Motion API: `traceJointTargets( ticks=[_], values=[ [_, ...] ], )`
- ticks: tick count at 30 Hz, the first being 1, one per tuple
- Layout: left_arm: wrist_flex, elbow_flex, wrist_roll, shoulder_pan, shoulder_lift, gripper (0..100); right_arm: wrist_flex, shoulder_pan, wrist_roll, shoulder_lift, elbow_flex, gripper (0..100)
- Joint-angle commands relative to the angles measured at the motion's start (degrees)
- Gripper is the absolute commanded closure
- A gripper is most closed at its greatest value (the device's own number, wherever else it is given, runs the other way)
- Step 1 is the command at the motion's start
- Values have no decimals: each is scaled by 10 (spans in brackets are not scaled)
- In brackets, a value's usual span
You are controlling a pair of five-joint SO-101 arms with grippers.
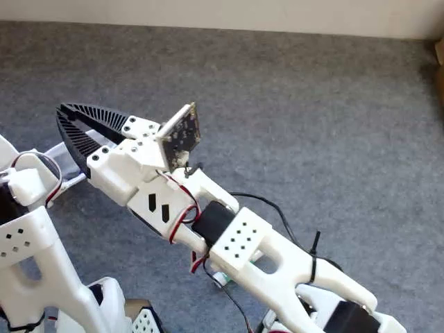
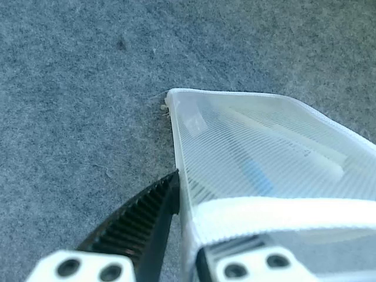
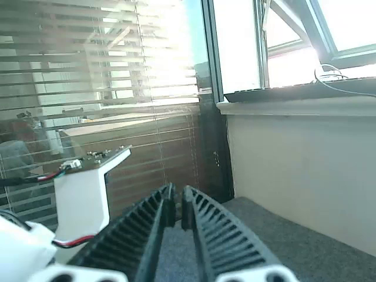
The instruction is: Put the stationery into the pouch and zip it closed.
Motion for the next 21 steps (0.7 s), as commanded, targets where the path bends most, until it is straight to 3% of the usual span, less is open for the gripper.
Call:
traceJointTargets(
  ticks=[1,14,21],
  values=[
    [-2,3,3,12,4,994,44,29,-7,-42,-7,993],
    [-2,1,3,11,4,994,90,84,-6,-47,-4,993],
    [-2,0,3,11,4,994,239,132,-6,-50,-7,993]
  ],
)
